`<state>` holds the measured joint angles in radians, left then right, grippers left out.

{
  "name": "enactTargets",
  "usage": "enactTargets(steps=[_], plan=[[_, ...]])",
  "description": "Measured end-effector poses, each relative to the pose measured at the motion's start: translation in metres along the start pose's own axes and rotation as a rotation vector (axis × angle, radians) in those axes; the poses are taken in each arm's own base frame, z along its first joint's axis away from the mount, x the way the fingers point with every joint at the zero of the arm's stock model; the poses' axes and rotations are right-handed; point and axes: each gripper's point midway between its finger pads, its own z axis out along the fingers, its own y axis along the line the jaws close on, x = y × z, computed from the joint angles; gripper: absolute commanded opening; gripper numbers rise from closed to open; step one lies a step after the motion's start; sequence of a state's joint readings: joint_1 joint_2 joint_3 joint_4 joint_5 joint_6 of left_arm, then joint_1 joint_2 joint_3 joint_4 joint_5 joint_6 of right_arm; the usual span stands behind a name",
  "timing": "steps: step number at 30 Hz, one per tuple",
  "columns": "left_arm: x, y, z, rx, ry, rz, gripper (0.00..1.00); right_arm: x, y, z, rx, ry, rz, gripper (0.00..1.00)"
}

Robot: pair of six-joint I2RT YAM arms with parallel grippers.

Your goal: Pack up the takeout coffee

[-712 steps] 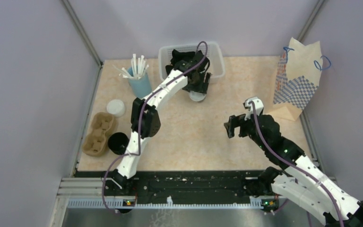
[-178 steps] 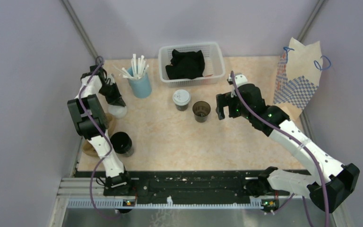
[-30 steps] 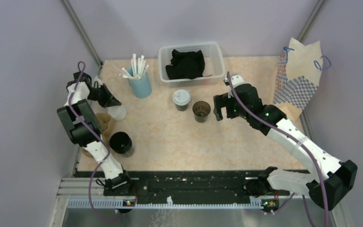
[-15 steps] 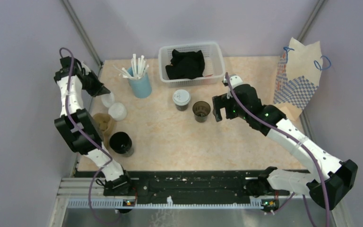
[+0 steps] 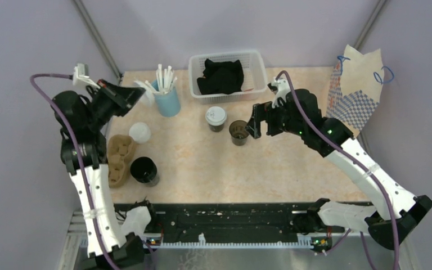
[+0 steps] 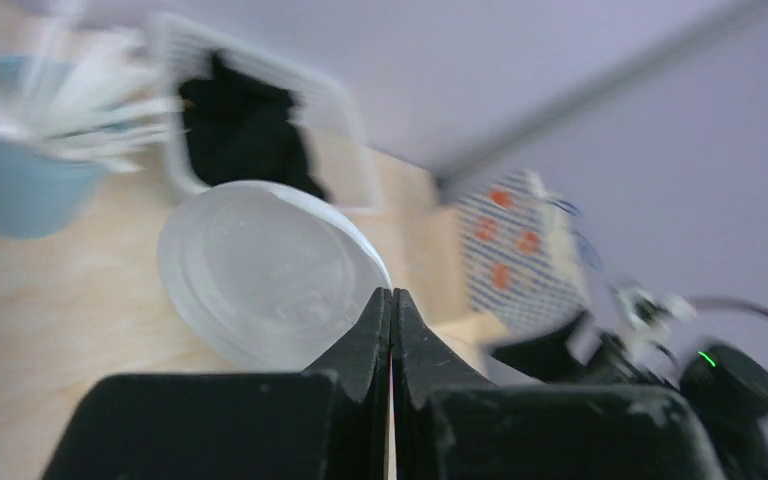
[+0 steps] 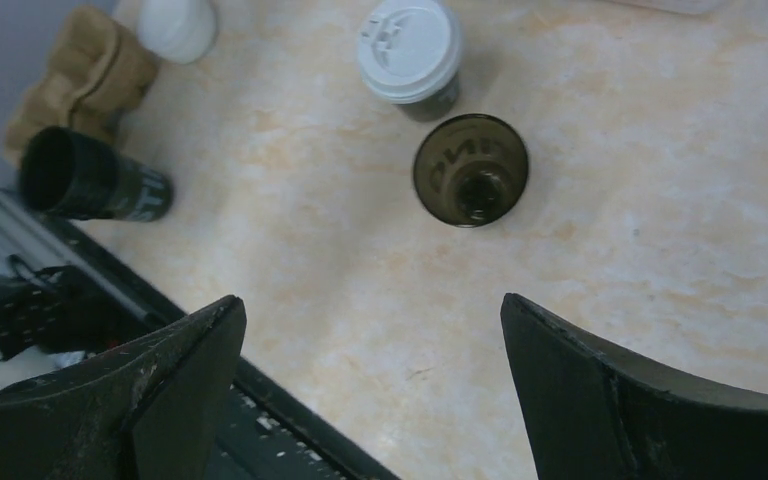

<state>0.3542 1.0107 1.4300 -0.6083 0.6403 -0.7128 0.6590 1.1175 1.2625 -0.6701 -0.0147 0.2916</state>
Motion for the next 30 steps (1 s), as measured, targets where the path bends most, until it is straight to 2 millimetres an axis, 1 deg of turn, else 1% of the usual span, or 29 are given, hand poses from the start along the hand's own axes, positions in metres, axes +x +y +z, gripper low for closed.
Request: enactTargets(steps=[3, 5, 6, 8, 10, 11, 13, 15, 17, 19, 20, 22, 23, 24, 25, 27, 28, 29, 30], plan=[[0.031, -0.064, -0.012, 0.301, 0.069, 0.006, 0.00, -0.002, 0.025, -0.006, -0.123, 0.016, 0.058, 0.99], [0.056, -0.098, -0.016, 0.491, 0.163, -0.012, 0.00, -0.002, 0.045, -0.012, -0.220, 0.040, 0.104, 0.99], [0.067, -0.109, -0.016, 0.552, 0.210, -0.032, 0.00, -0.004, 0.053, -0.015, -0.260, 0.047, 0.124, 0.99], [0.089, -0.130, -0.014, 0.682, 0.312, -0.070, 0.00, -0.013, 0.072, -0.023, -0.349, 0.049, 0.165, 0.99], [0.105, -0.146, -0.009, 0.768, 0.403, -0.102, 0.00, -0.030, 0.088, -0.035, -0.428, 0.021, 0.190, 0.99], [0.111, -0.150, -0.005, 0.793, 0.433, -0.112, 0.00, -0.038, 0.094, -0.040, -0.457, 0.005, 0.199, 0.99], [0.126, -0.158, 0.004, 0.832, 0.509, -0.142, 0.00, -0.060, 0.108, -0.054, -0.521, -0.049, 0.220, 0.99], [0.140, -0.164, 0.009, 0.845, 0.566, -0.168, 0.00, -0.079, 0.116, -0.064, -0.561, -0.102, 0.244, 0.99], [0.151, -0.167, 0.012, 0.838, 0.613, -0.183, 0.00, -0.087, 0.118, -0.066, -0.567, -0.128, 0.270, 0.99], [0.160, -0.170, 0.023, 0.776, 0.659, -0.190, 0.00, -0.089, 0.116, -0.063, -0.549, -0.131, 0.305, 0.99], [0.161, -0.170, 0.031, 0.733, 0.665, -0.180, 0.03, -0.088, 0.113, -0.060, -0.534, -0.129, 0.321, 0.99], [0.161, -0.164, 0.053, 0.627, 0.650, -0.122, 0.13, -0.082, 0.106, -0.051, -0.488, -0.120, 0.339, 0.98], [0.162, -0.159, 0.062, 0.582, 0.636, -0.086, 0.21, -0.075, 0.099, -0.044, -0.449, -0.108, 0.345, 0.98], [0.166, -0.148, 0.070, 0.524, 0.634, -0.052, 0.32, -0.061, 0.087, -0.035, -0.388, -0.082, 0.341, 0.96], [0.174, -0.131, 0.076, 0.454, 0.643, -0.021, 0.42, -0.047, 0.078, -0.027, -0.339, -0.053, 0.338, 0.96], [0.202, -0.089, 0.080, 0.309, 0.696, 0.018, 0.53, -0.003, 0.054, -0.009, -0.231, 0.051, 0.316, 0.95], [0.223, -0.063, 0.078, 0.223, 0.745, 0.032, 0.58, 0.025, 0.042, -0.002, -0.177, 0.124, 0.306, 0.94], [0.242, -0.043, 0.075, 0.160, 0.791, 0.046, 0.61, 0.052, 0.031, 0.003, -0.125, 0.198, 0.299, 0.94], [0.267, -0.020, 0.068, 0.088, 0.854, 0.061, 0.65, 0.075, 0.022, 0.006, -0.086, 0.260, 0.295, 0.94]])
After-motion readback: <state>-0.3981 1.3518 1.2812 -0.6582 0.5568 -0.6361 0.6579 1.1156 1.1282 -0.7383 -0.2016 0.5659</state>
